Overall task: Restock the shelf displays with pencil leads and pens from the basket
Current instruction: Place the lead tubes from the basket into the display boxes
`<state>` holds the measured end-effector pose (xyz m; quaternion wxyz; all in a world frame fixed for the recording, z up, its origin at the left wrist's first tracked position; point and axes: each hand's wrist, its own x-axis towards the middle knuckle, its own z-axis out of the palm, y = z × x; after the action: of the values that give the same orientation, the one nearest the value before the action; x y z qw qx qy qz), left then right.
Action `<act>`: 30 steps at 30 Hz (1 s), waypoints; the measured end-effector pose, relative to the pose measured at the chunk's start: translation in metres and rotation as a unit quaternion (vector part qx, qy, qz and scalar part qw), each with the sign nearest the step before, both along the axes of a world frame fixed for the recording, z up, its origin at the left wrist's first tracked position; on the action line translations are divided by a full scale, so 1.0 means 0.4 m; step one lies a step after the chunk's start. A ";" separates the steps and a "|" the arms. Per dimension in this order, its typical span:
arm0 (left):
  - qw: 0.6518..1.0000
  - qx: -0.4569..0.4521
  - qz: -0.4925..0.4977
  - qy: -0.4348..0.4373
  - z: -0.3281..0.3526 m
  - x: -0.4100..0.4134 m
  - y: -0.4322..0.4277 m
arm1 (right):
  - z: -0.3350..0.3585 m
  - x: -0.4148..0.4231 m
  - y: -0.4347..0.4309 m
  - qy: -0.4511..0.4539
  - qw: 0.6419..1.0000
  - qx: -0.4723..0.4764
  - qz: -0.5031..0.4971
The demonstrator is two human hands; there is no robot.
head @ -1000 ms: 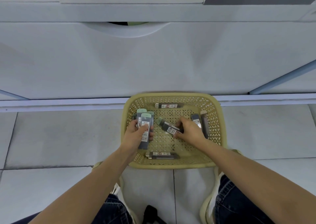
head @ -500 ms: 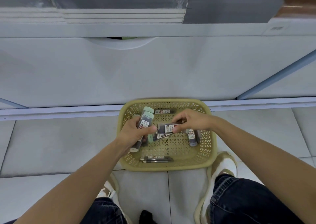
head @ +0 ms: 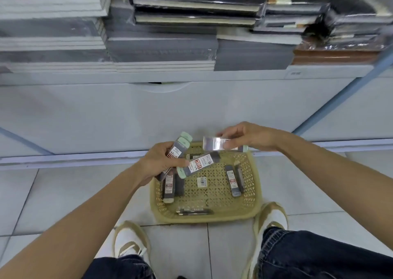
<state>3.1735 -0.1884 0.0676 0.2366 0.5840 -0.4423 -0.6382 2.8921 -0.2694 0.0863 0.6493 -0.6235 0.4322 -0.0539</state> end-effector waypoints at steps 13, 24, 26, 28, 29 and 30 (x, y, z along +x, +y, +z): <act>0.975 -0.059 0.168 0.132 0.238 -0.032 0.014 | 0.270 0.002 0.075 -0.056 0.990 -0.130 -0.017; 0.944 -0.267 0.190 0.030 0.442 -0.110 0.019 | 0.457 -0.024 0.143 0.024 0.980 -0.166 0.104; 0.953 -0.274 0.131 -0.024 0.485 -0.115 0.015 | 0.497 -0.026 0.135 0.065 0.965 -0.220 0.129; 0.954 -0.283 0.073 -0.059 0.510 -0.130 0.017 | 0.515 -0.016 0.134 0.090 0.955 -0.251 0.133; 0.954 -0.289 0.047 -0.069 0.518 -0.139 0.020 | 0.516 -0.009 0.136 0.094 0.953 -0.266 0.107; 0.953 -0.293 0.029 -0.073 0.521 -0.148 0.024 | 0.515 -0.003 0.141 0.086 0.953 -0.282 0.066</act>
<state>3.1144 -0.1790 0.2761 0.3828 0.5463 -0.6091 -0.4290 2.8911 -0.2130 0.2924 0.4093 -0.8107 0.4115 -0.0771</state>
